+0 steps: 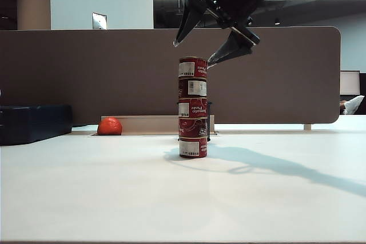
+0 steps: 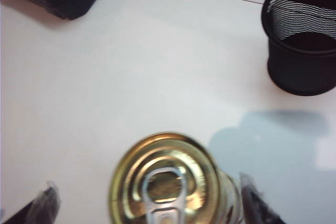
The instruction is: Take a can of tomato sauce from the stacked ones and place it on the table.
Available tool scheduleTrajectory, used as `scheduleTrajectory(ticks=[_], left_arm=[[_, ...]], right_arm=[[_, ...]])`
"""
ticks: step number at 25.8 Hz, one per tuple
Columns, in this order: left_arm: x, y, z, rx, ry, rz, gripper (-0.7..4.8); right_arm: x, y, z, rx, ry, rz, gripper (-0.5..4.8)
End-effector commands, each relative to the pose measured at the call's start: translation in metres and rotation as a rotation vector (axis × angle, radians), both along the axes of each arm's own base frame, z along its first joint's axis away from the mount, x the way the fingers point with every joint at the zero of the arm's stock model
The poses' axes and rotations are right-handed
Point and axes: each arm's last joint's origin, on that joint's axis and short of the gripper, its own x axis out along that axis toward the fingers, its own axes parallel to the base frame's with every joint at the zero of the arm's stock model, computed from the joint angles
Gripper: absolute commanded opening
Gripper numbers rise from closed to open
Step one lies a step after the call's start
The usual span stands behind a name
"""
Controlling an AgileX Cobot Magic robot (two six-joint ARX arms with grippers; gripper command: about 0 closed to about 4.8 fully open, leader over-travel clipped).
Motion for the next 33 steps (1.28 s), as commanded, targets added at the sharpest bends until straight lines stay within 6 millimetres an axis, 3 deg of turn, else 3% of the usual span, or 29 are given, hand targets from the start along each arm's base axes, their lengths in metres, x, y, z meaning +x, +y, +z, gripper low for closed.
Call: scheduleTrajectory(ticks=[1,31,33], left_arm=[[0.000,0.000,0.002,0.003,-0.010,-0.005,-0.06],[0.000,0.000,0.001,0.003,-0.004,-0.004,-0.06],[0.000,0.000,0.001,0.003,-0.004,-0.004,-0.06]], right_arm=[[0.002,0.001,0.002,-0.009,-0.030,-0.022,4.79],[0.012,0.014,-0.022,-0.039,-0.011,-0.021,4.79],[0.012,0.014,-0.022,-0.039,-0.010,-0.020,4.56]])
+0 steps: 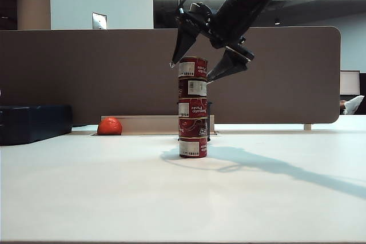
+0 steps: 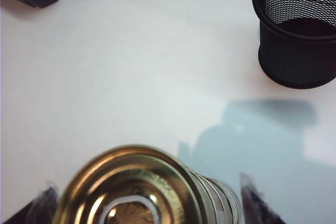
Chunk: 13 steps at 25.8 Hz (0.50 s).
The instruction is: Take a can of tomato sauce from the stacked ones and place it on the table.
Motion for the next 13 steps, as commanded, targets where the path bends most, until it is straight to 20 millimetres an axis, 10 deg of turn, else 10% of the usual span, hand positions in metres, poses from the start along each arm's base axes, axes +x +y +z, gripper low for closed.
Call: scheduleTrajectory(ticks=[1,13], left_arm=[[-0.0004,0.0000,0.0017,0.003,-0.011,-0.004,-0.06],[-0.0004,0.0000,0.0017,0.003,-0.011,-0.003,-0.06]], right_arm=[[0.0005,0.0002,0.0041,0.008,-0.024,0.002,4.43],[0.0000,0.0001,0.0035,0.003,-0.019,0.004,3.27]])
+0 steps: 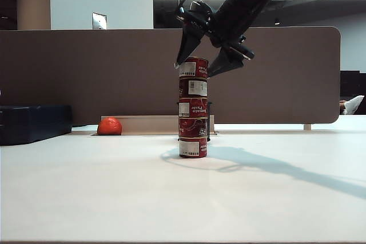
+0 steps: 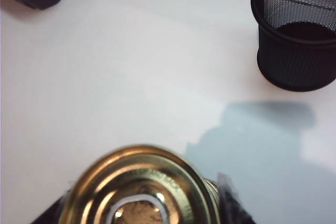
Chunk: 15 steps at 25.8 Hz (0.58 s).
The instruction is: Take a can of tomato sauce from the stacked ones and place it on the table.
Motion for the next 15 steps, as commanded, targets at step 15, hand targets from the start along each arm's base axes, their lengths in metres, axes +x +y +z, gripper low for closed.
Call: scheduleTrajectory(ticks=[15], left_arm=[[-0.0004,0.0000,0.0017,0.002,-0.011,-0.002,-0.06]], right_arm=[[-0.0005,0.0001,0.0031,0.008,-0.010,0.004,2.60]])
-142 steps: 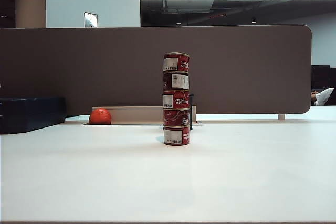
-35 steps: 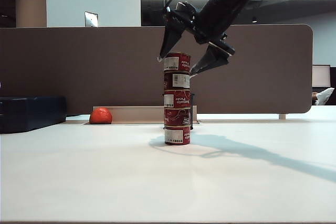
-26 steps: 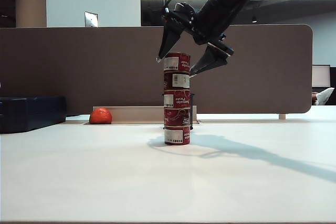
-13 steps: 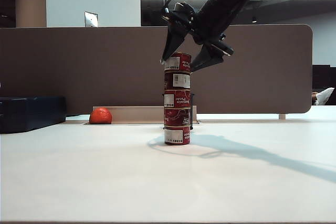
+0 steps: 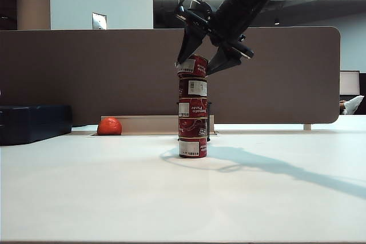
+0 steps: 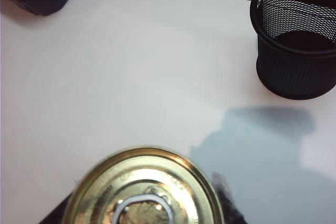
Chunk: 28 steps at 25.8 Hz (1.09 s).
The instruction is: Take a can of tomato sauce from the stacked ones and place it on the table.
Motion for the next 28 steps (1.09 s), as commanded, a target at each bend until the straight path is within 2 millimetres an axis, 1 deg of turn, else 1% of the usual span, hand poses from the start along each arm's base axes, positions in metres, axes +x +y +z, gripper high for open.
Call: scheduleTrajectory(ticks=[1,5,19,28], left_arm=[[0.000,0.000,0.002,0.002,-0.011,-0.002,-0.06],[0.000,0.000,0.002,0.002,-0.011,-0.002,-0.06],[0.000,0.000,0.002,0.002,-0.011,-0.002,-0.06],[0.000,0.000,0.002,0.003,-0.011,-0.002,-0.06]], right_arm=[[-0.001,0.000,0.001,0.001,0.004,0.004,2.60],[-0.001,0.000,0.002,0.003,0.000,0.004,2.60],[0.002,0.001,0.043,0.040,-0.090,0.006,2.59],[-0.009,-0.011,0.069,0.063,-0.146,-0.013,2.59]])
